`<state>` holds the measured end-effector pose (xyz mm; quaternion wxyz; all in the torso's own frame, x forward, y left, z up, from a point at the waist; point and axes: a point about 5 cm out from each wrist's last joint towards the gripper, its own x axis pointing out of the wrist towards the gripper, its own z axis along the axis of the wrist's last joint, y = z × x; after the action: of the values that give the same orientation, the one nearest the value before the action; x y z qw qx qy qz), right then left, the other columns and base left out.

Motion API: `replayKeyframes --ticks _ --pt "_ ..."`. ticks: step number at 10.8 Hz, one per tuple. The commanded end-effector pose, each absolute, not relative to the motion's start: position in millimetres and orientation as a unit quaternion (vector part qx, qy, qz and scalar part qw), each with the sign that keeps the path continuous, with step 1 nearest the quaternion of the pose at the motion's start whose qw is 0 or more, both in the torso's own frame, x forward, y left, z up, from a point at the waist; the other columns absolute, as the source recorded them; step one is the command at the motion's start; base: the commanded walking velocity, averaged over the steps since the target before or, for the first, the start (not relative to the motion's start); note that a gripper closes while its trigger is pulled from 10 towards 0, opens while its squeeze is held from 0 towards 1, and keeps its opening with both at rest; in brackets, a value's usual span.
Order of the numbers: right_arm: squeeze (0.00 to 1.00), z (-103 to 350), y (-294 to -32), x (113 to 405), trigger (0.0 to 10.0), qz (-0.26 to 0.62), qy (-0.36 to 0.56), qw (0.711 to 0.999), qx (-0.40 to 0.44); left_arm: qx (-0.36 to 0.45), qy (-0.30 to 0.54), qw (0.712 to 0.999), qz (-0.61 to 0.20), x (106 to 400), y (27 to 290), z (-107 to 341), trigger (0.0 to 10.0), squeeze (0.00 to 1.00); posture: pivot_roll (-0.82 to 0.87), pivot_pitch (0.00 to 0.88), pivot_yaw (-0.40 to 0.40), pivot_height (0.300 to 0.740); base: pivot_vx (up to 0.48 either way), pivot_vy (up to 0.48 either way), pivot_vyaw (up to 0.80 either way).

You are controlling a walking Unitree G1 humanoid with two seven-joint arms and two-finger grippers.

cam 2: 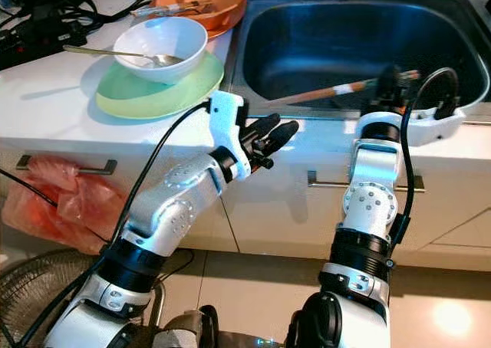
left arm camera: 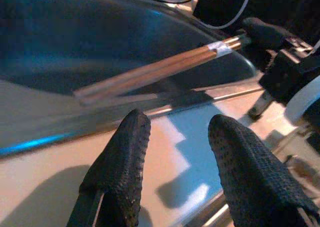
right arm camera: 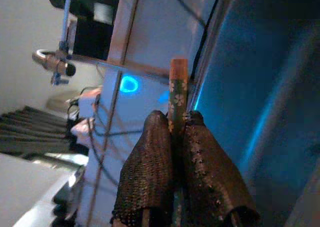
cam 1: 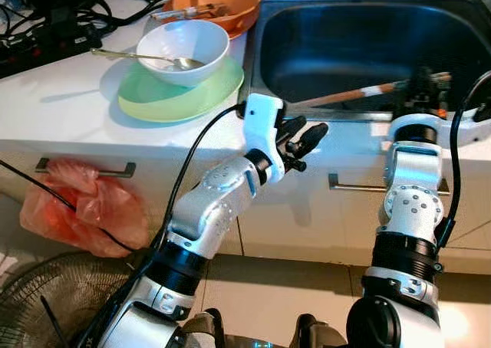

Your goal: Kitchen organization

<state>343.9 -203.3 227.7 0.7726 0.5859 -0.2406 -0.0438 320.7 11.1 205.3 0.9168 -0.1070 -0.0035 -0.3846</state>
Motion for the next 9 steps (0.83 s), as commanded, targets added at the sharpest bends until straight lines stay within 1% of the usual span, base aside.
replayKeyframes --ticks 1,2,3,5,7,8,9 --pt "0.0 233.9 -204.3 344.9 10.0 -0.051 -0.249 0.774 0.58 -0.084 -0.02 0.92 -0.383 319.6 10.8 210.2 10.0 0.0 0.1 0.181 0.078 0.74 0.0 0.0 0.0" --pt "0.0 238.7 -209.8 344.7 10.0 -0.065 -0.26 0.78 0.566 -0.068 -0.025 0.924 -0.376 320.3 12.2 207.2 10.0 0.0 0.1 0.182 0.078 0.74 0.0 0.0 0.0" --pt "0.0 242.7 -215.9 344.4 10.0 -0.086 -0.274 0.779 0.558 -0.051 -0.028 0.927 -0.371 321.7 14.4 205.2 10.0 0.0 0.1 0.182 0.077 0.74 0.0 0.0 0.0" --pt "0.0 253.0 -223.5 344.4 10.0 -0.098 -0.297 0.764 0.564 -0.048 -0.03 0.929 -0.367 322.5 16.8 203.2 10.0 0.0 0.11 0.182 0.077 0.74 0.0 0.0 0.0" --pt "0.0 262.3 -223.9 349.3 10.0 -0.109 -0.305 0.794 0.514 -0.036 -0.034 0.932 -0.36 322.9 19.4 200.8 10.0 0.0 0.11 0.181 0.075 0.74 0.0 0.0 0.0" --pt "0.0 266.5 -219.5 354.5 10.0 -0.099 -0.305 0.824 0.468 -0.008 -0.035 0.935 -0.354 324.0 22.9 197.5 10.0 0.0 0.11 0.181 0.075 0.74 0.0 0.0 0.0" --pt "0.0 270.1 -215.0 359.5 10.0 -0.088 -0.305 0.85 0.421 -0.001 -0.033 0.938 -0.346 325.0 27.1 194.6 10.0 0.0 0.11 0.182 0.075 0.74 0.0 0.0 0.0"
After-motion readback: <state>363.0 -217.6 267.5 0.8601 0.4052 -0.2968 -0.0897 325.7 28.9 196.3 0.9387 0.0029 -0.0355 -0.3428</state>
